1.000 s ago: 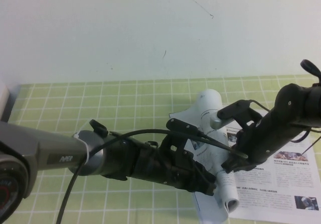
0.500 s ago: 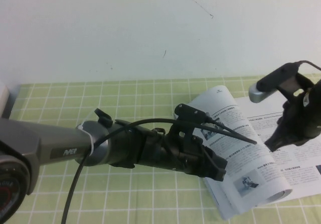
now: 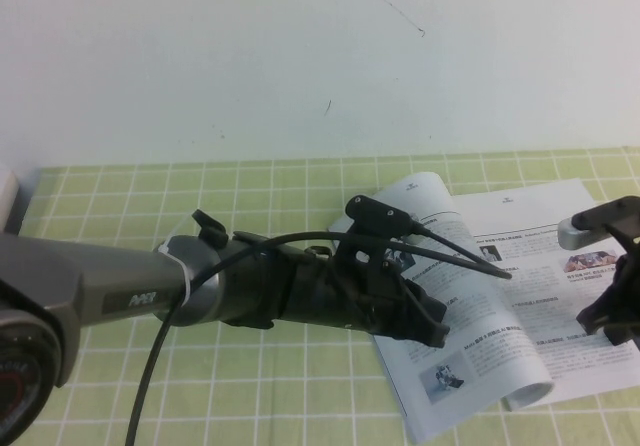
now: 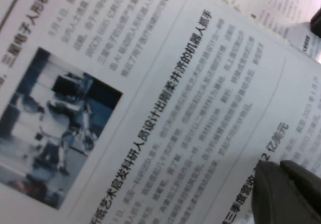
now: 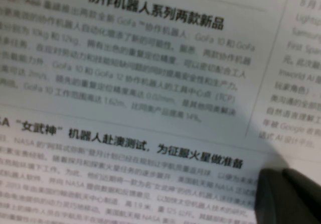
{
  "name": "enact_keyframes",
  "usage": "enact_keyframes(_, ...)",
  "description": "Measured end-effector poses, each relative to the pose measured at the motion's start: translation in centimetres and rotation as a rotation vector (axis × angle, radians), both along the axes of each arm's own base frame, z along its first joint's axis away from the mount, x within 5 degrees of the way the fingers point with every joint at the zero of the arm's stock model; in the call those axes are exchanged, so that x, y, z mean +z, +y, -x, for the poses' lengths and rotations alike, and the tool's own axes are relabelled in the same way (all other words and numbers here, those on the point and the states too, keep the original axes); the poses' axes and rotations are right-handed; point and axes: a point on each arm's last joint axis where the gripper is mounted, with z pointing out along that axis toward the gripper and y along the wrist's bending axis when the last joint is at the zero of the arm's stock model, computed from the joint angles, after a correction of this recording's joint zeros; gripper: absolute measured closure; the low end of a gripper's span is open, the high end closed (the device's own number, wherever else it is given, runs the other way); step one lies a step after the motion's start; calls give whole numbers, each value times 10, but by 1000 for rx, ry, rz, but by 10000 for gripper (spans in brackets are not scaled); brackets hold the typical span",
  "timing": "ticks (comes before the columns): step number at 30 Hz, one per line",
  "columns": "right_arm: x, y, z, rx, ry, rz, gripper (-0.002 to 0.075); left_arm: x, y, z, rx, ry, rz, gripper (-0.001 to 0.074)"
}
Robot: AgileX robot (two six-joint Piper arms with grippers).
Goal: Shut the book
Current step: 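Close the open booklet and leave it lying on the table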
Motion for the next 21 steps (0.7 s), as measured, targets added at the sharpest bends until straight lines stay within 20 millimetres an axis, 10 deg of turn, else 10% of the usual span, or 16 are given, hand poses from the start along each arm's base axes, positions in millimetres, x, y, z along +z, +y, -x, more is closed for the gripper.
enact_keyframes(12,-8,-3,-2,9,59,-24,729,30,33,-12,196,12,-115,738)
enact_keyframes(21,-8,-3,-2,9,59,-31,729,-13,53,-22,319,196,-256,738)
